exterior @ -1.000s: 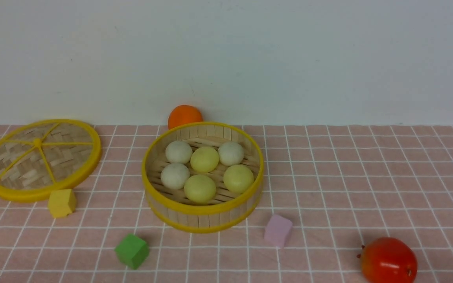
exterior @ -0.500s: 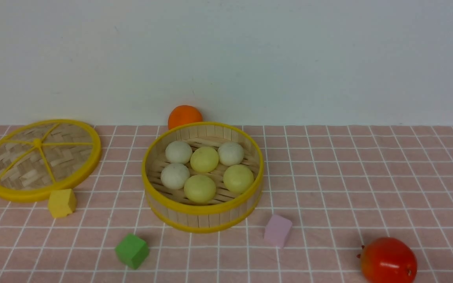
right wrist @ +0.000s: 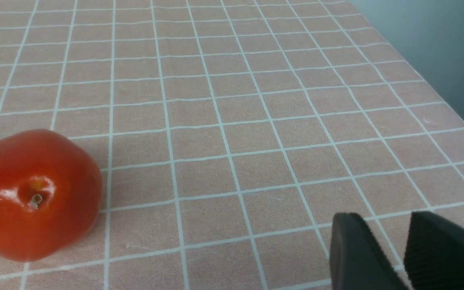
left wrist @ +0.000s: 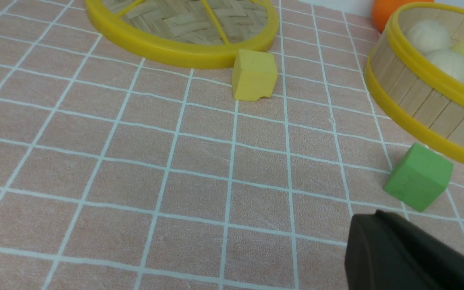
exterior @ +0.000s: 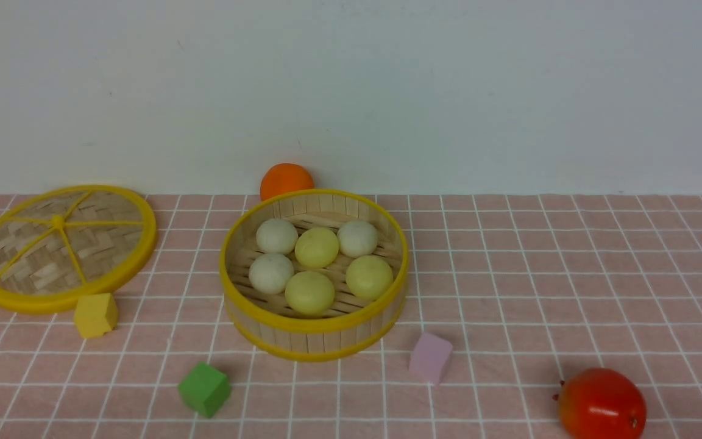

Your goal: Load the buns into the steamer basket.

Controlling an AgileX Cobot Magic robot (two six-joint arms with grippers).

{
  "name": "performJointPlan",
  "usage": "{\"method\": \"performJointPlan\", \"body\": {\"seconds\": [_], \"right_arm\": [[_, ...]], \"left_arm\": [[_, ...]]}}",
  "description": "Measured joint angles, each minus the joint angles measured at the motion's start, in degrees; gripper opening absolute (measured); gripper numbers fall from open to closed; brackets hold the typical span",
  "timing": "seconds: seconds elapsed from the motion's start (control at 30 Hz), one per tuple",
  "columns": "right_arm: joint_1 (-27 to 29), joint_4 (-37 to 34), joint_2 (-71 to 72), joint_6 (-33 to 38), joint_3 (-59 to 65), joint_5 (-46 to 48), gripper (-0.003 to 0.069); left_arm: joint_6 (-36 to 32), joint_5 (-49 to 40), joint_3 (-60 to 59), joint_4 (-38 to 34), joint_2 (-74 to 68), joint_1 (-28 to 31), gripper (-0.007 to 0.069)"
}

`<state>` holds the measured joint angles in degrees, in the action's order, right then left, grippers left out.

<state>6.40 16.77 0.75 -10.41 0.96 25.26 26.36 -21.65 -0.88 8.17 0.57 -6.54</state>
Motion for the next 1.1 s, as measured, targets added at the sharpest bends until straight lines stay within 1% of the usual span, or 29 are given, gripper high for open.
{"method": "performJointPlan", "body": {"seconds": [1.1], "right_arm": [[0.0,0.0,0.0,0.0,0.0,0.0,0.0242]], "left_arm": [[0.0,0.17,-0.05,-0.1,0.0,0.0,0.004]]}}
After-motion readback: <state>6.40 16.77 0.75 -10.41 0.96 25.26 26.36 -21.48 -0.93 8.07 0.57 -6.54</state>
